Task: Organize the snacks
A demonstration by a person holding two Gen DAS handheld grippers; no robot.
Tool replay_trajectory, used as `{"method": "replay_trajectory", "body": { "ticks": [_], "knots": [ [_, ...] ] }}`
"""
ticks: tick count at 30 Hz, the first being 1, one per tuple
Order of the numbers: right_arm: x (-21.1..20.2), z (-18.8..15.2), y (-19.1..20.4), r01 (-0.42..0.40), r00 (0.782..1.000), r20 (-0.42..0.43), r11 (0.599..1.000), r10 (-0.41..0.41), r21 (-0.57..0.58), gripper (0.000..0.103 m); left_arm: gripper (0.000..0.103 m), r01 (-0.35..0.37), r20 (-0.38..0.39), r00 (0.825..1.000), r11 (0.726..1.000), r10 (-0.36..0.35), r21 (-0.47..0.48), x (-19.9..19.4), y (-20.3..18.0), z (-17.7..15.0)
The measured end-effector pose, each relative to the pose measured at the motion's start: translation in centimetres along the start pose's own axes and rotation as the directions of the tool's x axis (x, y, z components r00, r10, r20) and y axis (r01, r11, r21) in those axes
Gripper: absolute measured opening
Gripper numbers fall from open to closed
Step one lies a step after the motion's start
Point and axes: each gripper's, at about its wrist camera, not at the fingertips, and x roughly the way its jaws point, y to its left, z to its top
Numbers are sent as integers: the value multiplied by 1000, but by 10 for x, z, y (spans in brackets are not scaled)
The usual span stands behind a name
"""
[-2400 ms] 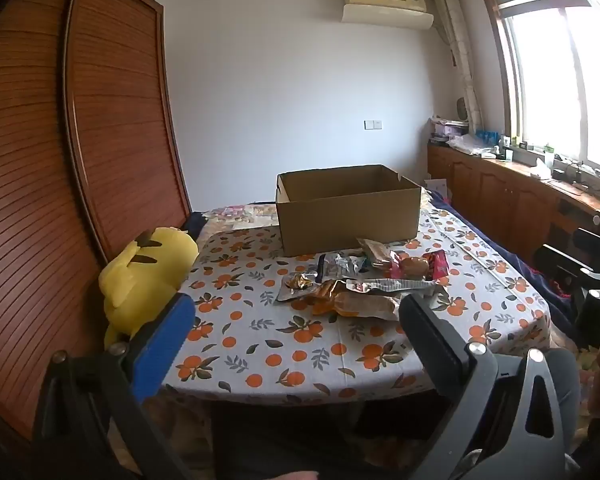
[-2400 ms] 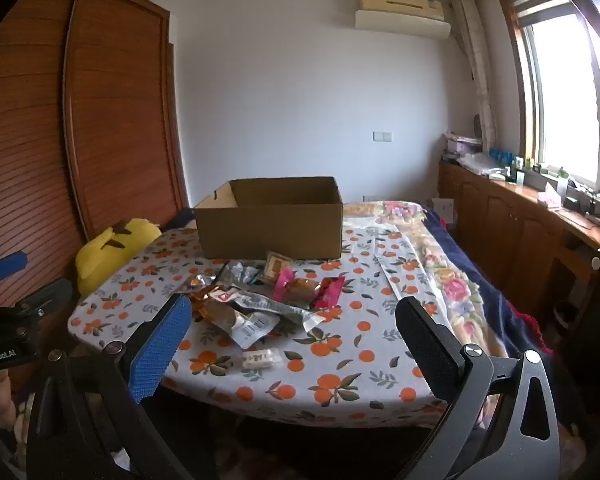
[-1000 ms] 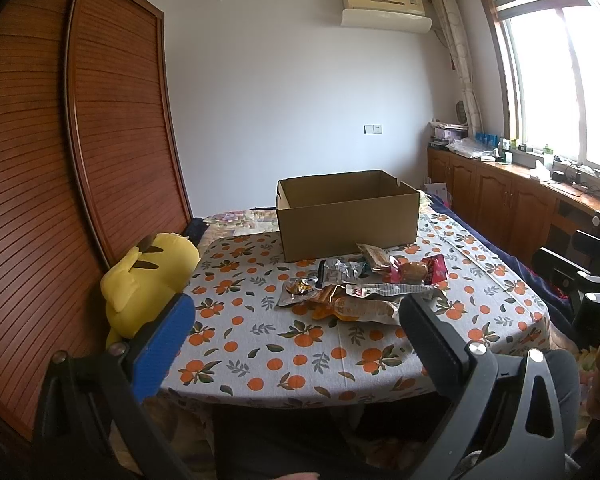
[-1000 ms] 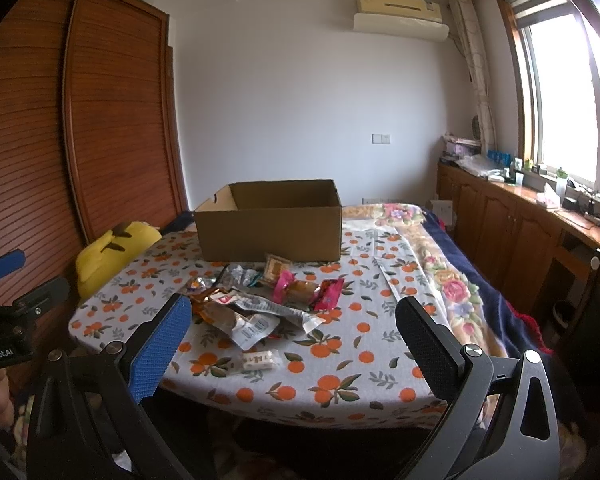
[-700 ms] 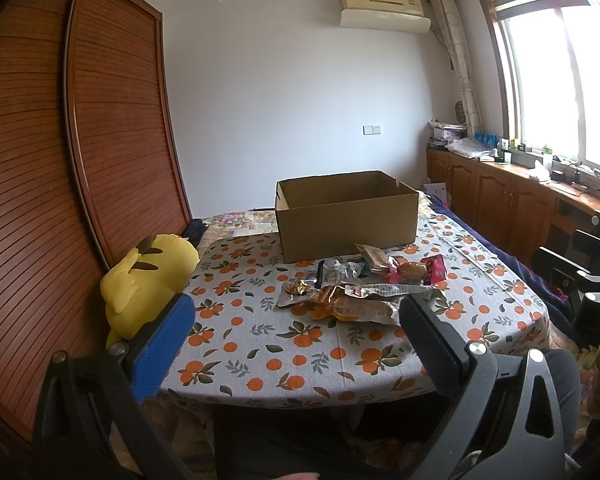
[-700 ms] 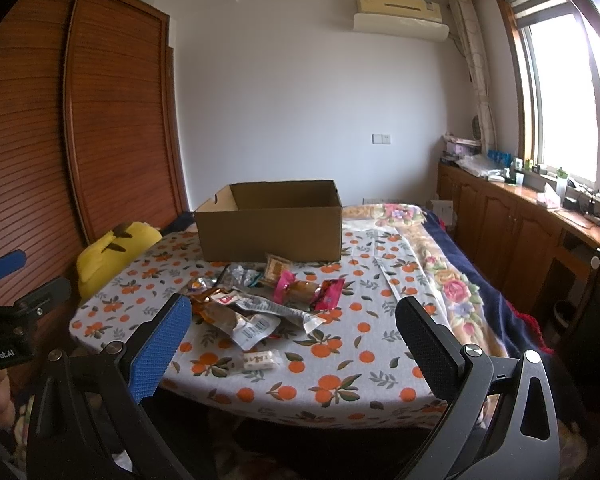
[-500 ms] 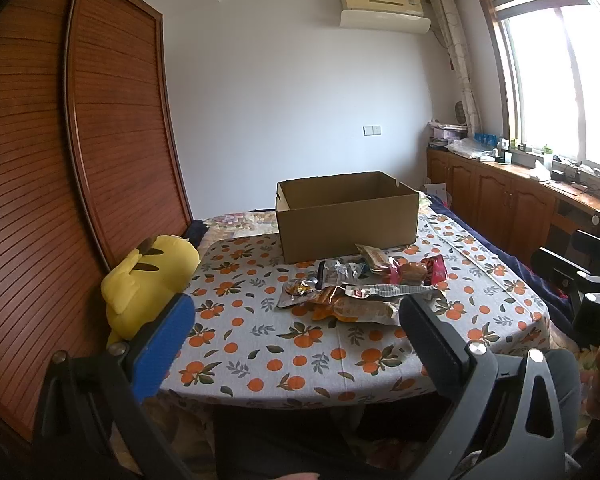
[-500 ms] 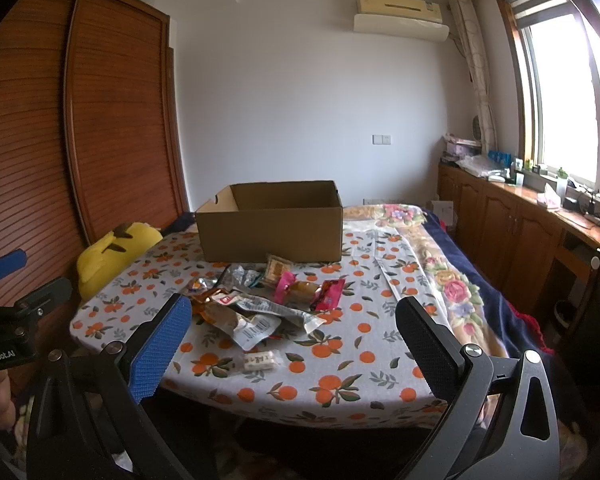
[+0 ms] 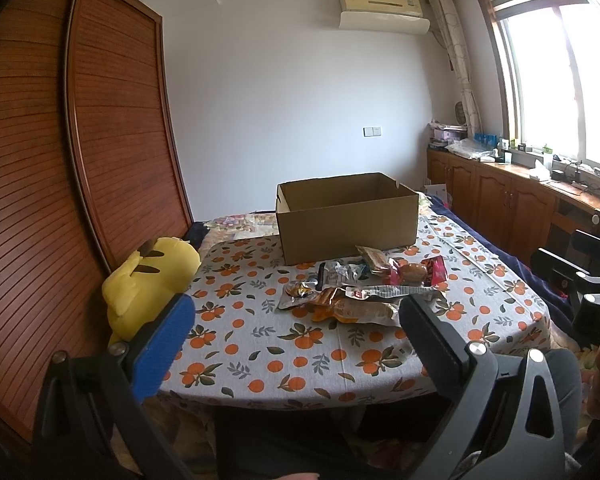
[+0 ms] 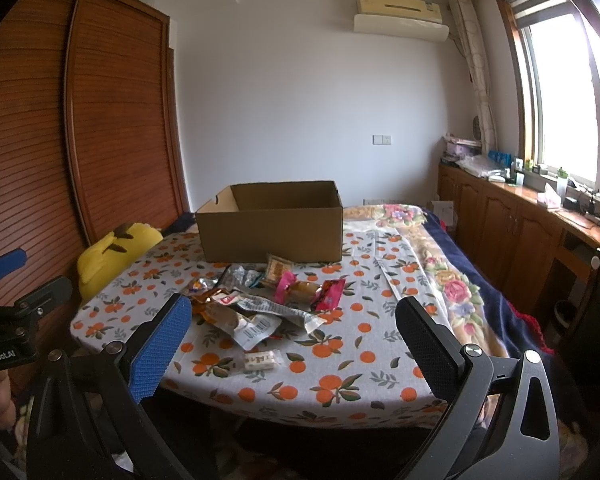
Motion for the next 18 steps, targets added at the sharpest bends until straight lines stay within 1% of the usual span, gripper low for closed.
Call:
{"method": "replay_trajectory", "body": {
  "ticks": [11,14,18],
  "knots": [
    [-2,1,-2,0,1000,-2,1000,0,0,103,103,0,0,1000,1000,0,1,-2,0,2],
    [-2,0,-2,-2,1000,-7,1000,2,0,103,103,5,-11,1000,1000,-5,-2,-2,2,4],
    [3,-5,-1,-5,1000,-17,1000,5,-1,103,103,13,-41,999,1000,-13,-12,7,5,0]
  ]
}}
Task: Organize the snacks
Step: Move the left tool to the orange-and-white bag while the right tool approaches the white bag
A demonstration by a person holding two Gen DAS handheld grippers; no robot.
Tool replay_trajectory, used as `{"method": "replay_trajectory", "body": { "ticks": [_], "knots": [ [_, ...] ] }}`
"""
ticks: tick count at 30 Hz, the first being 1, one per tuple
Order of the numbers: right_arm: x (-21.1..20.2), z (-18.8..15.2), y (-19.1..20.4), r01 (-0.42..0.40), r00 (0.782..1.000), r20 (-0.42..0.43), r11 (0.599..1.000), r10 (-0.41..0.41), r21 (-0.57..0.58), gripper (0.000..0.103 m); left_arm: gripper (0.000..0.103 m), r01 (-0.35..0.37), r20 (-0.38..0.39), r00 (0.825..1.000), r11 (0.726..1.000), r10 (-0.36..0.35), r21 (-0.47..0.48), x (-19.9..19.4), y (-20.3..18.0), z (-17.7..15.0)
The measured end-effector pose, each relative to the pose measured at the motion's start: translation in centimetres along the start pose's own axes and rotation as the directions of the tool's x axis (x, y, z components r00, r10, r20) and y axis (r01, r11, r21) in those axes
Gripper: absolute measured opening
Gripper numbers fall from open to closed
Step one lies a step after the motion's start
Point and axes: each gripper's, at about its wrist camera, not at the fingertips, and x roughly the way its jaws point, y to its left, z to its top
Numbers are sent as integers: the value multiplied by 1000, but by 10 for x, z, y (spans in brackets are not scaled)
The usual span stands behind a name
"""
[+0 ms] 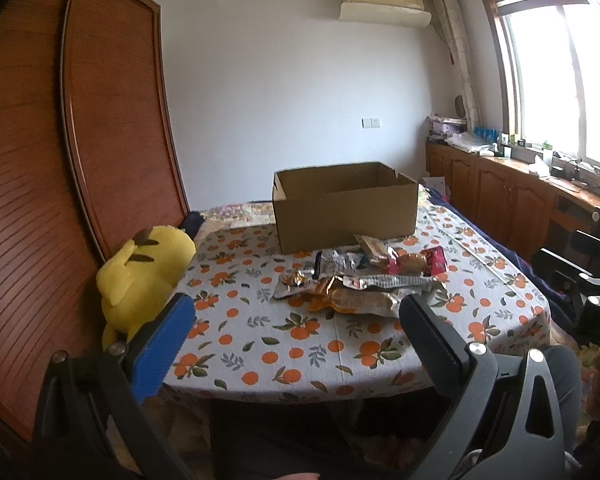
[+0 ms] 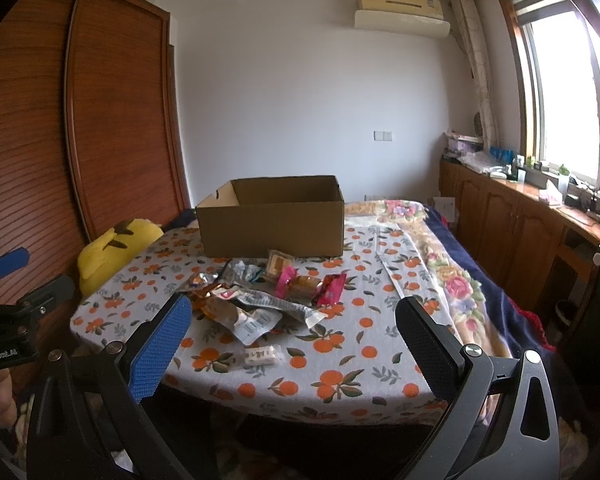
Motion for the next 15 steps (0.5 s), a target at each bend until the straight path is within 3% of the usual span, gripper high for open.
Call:
{"method": "replay_trajectory", "body": {
  "ticks": [8,15],
  "knots": [
    [24,-12,-5,-40,998,-55,999,39,-6,103,103,20,-45,999,1000,-20,-2,31,-4,-15],
    [71,-30,-6,-116,983,-145,993,109,-36,101,103,36,-106,994,999,-35,2,74,-9,-25]
  ]
}}
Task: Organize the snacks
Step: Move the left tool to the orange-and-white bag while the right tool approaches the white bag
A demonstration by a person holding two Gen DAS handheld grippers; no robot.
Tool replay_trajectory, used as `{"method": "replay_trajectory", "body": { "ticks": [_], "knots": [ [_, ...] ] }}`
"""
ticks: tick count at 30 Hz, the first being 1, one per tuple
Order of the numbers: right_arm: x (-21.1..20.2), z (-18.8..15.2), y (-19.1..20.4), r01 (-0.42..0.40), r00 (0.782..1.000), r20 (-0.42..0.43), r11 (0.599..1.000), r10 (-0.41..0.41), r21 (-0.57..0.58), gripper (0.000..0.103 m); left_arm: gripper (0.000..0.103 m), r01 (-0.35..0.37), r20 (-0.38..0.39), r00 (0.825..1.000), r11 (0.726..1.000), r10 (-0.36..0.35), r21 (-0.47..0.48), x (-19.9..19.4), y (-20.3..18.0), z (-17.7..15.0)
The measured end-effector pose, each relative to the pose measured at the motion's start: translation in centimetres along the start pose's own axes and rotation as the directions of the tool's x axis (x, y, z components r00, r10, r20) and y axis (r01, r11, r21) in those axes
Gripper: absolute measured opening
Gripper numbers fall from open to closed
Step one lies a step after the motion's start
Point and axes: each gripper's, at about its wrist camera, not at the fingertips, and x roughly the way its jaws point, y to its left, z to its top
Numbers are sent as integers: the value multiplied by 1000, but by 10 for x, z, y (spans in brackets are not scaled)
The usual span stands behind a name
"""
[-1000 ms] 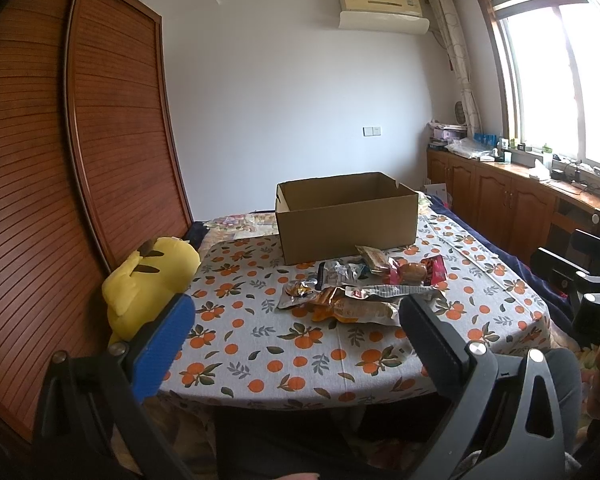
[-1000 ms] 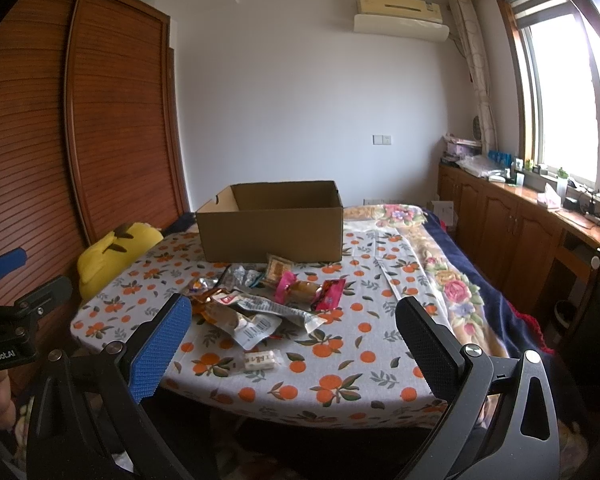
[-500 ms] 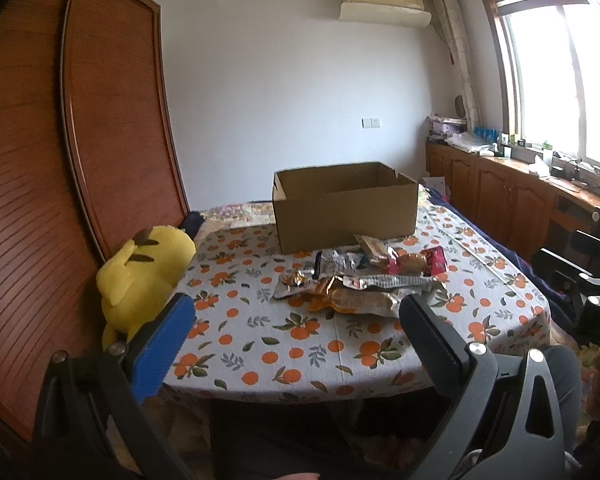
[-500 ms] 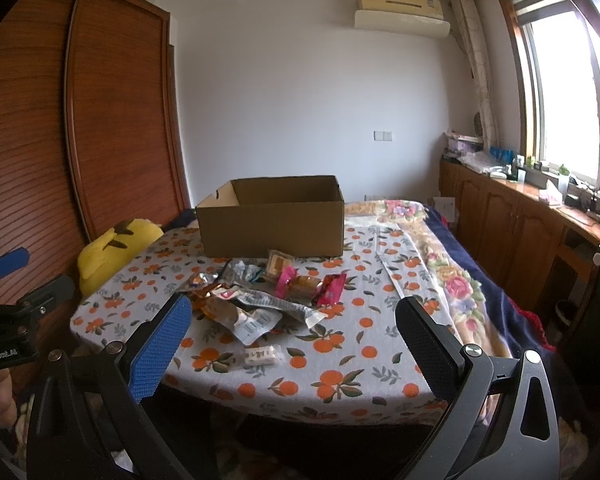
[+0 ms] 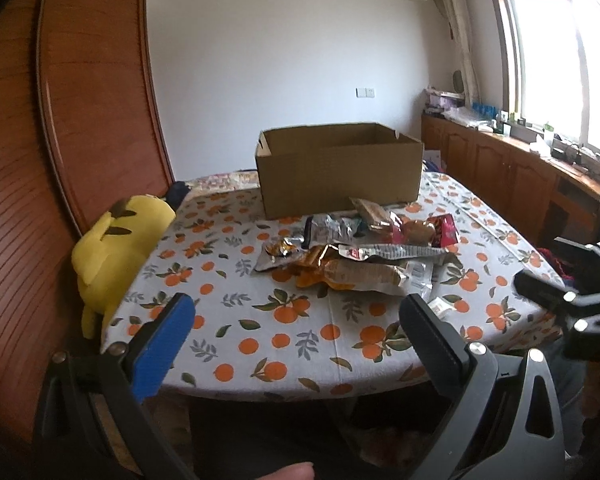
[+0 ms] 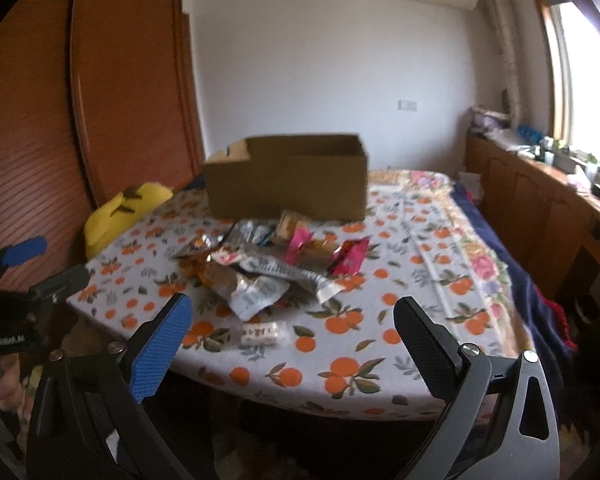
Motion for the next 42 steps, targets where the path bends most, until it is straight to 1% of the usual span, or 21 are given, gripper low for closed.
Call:
{"method": "replay_trajectory", "body": {
  "ticks": [5,9,13,19,22,24,27,29,30,32,36,37,38,41,42],
  "knots": [
    [46,-14,-2,-76,993,-93,997,75,0,96,103,28,-22,999,999,-29,-21,25,2,-4],
    [74,-21,1,-113,986,-129,993,109,-23,94,102,50,-50,997,999,-51,-21,45,4,-10],
    [104,-29,4,-148,975,-172,989,142,-22,89,102,85,-70,994,995,-88,-56,59,11,-14],
    [126,-36,10,-171,969,-190,983,155,-67,86,101,108,-99,988,991,-115,-75,74,14,-18],
    [130,-39,13,-158,975,-178,981,137,-109,86,101,133,-110,984,987,-143,-88,80,15,-17],
    [131,-41,15,-151,977,-169,980,128,-132,83,101,146,-114,981,984,-157,-100,85,14,-17],
    [128,-44,16,-144,981,-155,976,120,-162,74,101,161,-117,978,980,-174,-113,92,13,-14],
    [125,-45,15,-155,980,-154,974,130,-164,55,101,165,-121,976,979,-180,-121,99,11,-12],
    [124,-44,13,-154,979,-157,975,129,-159,53,101,168,-125,975,978,-184,-124,102,10,-11],
    [124,-42,7,-157,977,-164,979,134,-133,42,101,179,-137,971,975,-196,-128,109,7,-9],
    [125,-40,-2,-172,973,-175,981,153,-95,38,101,222,-162,956,963,-245,-150,123,-4,-7],
    [124,-40,-4,-169,973,-173,981,151,-94,27,101,229,-167,953,961,-254,-156,125,-5,-7],
    [124,-39,-5,-168,973,-174,982,151,-90,25,101,239,-176,947,956,-269,-172,130,-8,-7],
    [123,-38,-11,-175,971,-178,982,159,-77,22,97,262,-195,931,938,-308,-228,139,-10,-6],
    [123,-38,-12,-174,971,-177,982,158,-77,21,96,274,-204,922,927,-329,-256,142,-11,-6]
  ]
}}
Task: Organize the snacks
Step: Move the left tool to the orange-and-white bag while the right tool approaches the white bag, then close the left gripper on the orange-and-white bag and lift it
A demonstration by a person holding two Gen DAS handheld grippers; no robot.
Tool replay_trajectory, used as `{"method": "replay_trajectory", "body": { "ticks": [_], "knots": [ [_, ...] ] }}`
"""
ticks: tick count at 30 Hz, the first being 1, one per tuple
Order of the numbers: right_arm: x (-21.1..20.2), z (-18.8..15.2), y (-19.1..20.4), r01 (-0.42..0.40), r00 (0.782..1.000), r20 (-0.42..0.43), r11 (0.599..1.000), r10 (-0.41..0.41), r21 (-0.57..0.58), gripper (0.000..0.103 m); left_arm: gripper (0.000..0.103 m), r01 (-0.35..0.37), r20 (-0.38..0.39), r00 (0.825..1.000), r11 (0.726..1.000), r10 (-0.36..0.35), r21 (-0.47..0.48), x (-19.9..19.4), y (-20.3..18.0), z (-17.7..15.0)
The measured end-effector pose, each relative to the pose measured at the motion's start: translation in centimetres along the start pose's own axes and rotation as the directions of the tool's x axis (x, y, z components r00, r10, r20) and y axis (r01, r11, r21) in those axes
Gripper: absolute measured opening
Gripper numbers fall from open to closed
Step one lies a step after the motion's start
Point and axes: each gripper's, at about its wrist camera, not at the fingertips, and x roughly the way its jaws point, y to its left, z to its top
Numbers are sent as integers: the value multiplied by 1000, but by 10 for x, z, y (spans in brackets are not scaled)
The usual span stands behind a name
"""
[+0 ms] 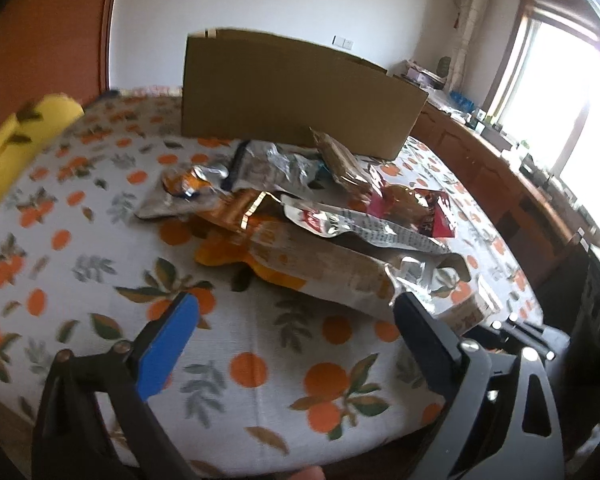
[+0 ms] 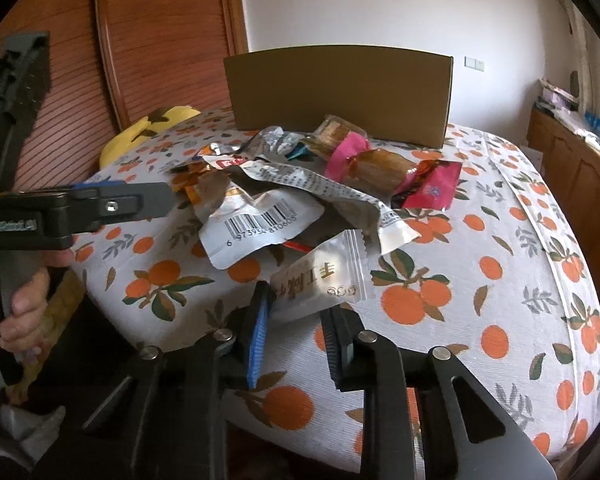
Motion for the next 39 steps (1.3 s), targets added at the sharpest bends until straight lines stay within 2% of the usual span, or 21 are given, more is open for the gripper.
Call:
{"method": "replay_trajectory", "body": {
  "ticks": [4,6,9,14,21,22,26,31,33,39],
  "knots": [
    [-2,-2,-5,-3,1000,5,1000,3,15,20,91,81,-44,995,993,-85,-91,9,1,3],
    [-2,-2,-7,-5,1000,8,1000,4,19,19,85,102,-58,992,987,-109,-124,12,0,3],
    [-2,-3,-8,-11,1000,10,1000,11,26,18,82,121,-71,988,977,-135,-174,16,1,4],
    [-1,-2,-9,-8,1000,13,1000,8,20,18,82,122,-66,988,965,-141,-232,21,3,11],
    [-1,-2,-10,-13,1000,17,1000,13,27,18,82,64,-46,996,965,-78,-254,34,7,24],
    [-1,-3,-10,-14,1000,18,1000,13,28,17,81,46,-41,997,967,-58,-250,36,8,26],
    [-1,-4,-10,-15,1000,22,999,15,31,17,71,5,-48,999,982,-14,-189,40,5,28],
    [-1,-4,-10,-18,1000,24,999,18,34,17,73,2,-59,998,991,-10,-134,40,-4,21],
    [-1,-4,-10,-18,1000,26,999,17,36,17,78,-15,-67,998,995,8,-101,39,-9,20],
    [0,-4,-11,-21,999,27,999,20,38,17,76,-30,-62,998,999,29,-15,39,-21,14]
  ]
}}
